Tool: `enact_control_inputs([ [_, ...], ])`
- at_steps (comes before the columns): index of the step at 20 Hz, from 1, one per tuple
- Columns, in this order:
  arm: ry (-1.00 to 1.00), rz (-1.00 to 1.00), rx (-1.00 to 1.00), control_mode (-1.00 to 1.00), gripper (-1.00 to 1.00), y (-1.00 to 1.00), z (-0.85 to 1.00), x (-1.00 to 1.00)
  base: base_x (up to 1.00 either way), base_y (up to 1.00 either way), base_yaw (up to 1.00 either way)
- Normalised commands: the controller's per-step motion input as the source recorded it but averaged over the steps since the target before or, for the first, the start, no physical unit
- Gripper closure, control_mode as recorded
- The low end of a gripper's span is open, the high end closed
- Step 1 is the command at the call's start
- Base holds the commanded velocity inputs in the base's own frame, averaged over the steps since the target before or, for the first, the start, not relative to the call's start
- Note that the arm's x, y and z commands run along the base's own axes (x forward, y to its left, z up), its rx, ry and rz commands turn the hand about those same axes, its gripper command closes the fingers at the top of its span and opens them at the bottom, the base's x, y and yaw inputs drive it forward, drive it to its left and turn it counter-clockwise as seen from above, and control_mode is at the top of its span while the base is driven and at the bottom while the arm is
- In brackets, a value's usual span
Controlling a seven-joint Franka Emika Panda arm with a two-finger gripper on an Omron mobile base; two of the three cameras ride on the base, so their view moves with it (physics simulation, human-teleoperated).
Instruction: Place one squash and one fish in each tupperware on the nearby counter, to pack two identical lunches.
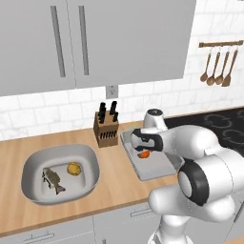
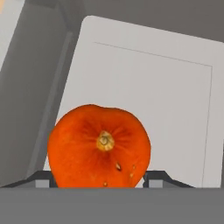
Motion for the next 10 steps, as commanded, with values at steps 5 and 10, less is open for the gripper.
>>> enact_control_inputs([
  [5,0.0,0.0,0.0,-1.0,1.0,0.0,-0.21,0.03,0.0,0.0,0.0],
  [10,0.0,0.0,0.0,-1.0,-1.0,0.0,0.0,0.15,0.0,0.0,0.0],
])
